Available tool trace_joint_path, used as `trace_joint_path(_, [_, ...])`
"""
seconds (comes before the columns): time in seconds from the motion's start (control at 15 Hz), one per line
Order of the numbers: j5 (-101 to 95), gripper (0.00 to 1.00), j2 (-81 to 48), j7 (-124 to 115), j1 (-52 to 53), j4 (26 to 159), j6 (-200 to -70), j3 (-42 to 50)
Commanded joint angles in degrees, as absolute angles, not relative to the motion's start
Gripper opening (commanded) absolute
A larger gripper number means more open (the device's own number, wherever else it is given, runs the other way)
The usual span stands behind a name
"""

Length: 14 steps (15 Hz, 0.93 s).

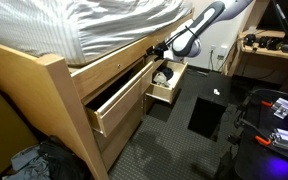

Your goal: Close the left top drawer

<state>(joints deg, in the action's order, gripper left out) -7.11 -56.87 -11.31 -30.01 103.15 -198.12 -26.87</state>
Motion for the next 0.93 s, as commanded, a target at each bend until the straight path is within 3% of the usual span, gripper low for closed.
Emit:
trace_joint_path(0.0, [-7.14,1.00,-56.64,-11.38,-30.31,102.66,-197.89,-27.51])
trace_joint_path(0.2, [-7.08,1.00,-57.12,-11.32,-29.90,102.68,-197.92,-27.00])
trace_joint_path(0.53, [-4.17,1.00,-58.13,-5.82,-35.16,101.51,-174.68,-32.31])
trace_joint_path(0.6, [-1.81,1.00,-57.31,-5.54,-32.42,102.42,-180.85,-29.96])
trace_joint_path(0.87, [0.01,1.00,-57.12,-3.80,-32.66,102.03,-176.70,-30.23])
